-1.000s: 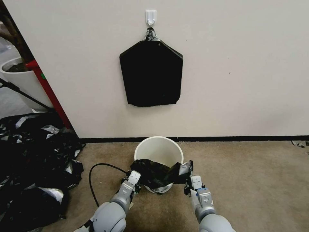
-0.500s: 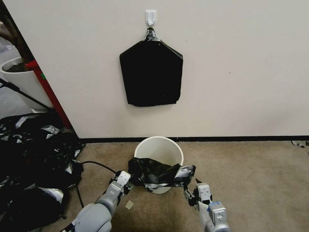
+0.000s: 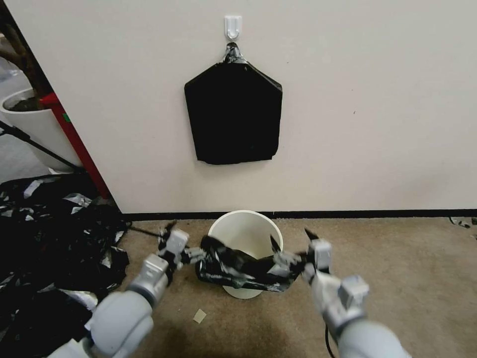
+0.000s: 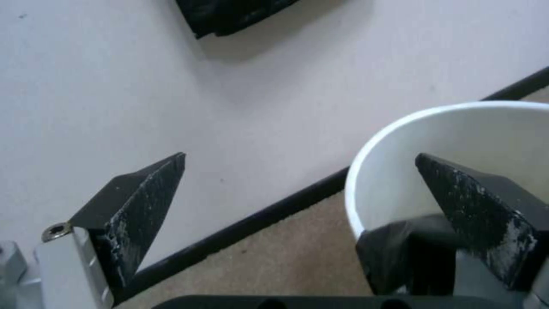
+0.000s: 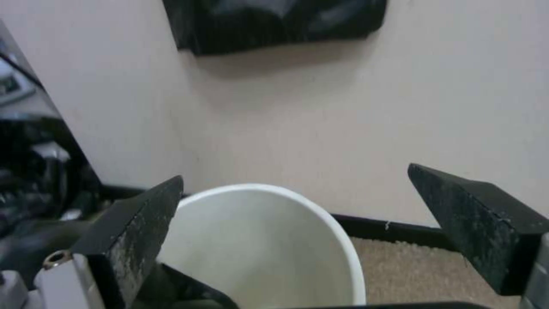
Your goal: Place a trash bag onto the trash bin.
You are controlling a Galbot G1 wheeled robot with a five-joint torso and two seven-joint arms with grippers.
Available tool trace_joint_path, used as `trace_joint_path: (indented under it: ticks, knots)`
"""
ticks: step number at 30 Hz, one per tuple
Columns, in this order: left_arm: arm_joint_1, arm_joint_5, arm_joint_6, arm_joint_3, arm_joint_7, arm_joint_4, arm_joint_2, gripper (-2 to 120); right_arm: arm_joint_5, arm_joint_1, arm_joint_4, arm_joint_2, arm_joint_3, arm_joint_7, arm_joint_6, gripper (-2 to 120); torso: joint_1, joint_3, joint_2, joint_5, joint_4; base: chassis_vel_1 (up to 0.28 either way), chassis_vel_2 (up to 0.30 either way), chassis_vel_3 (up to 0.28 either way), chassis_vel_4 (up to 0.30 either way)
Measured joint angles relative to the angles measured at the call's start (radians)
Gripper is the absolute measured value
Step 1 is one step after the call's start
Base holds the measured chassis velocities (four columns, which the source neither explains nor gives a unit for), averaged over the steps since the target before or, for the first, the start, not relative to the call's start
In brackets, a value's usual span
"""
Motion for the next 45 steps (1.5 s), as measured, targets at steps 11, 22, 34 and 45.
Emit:
trace_joint_path:
  ticks: [11,22,34,45]
  knots:
    - [0.011,0.019,-0.021,-0.068,0.103,0.004,-0.063,100,0.079,0.357,-0.429,0.074,-0.073,-0.222,-0.297,97,0.000,0.000,0.000,0.0000,0.0001,0.000,0.000,0.000,0.000]
    - [-0.087,-0.049,-0.027,-0.149,0.060,0.013,-0.131,100,-0.015,0.416,-0.514,0.124,-0.086,-0.292,-0.356,65,0.000,0.000,0.000,0.0000,0.0000,0.000,0.000,0.000,0.000]
    - [-0.089,-0.047,-0.048,-0.121,0.015,0.048,-0.147,100,0.016,0.364,-0.517,0.169,-0.093,-0.121,-0.326,18,0.000,0.000,0.000,-0.0001,0.0000,0.000,0.000,0.000,0.000]
    - [-0.088,-0.046,-0.060,-0.113,-0.005,0.061,-0.149,100,0.276,0.219,-0.396,0.221,-0.113,0.355,-0.083,7,0.000,0.000,0.000,0.0000,0.0000,0.000,0.000,0.000,0.000]
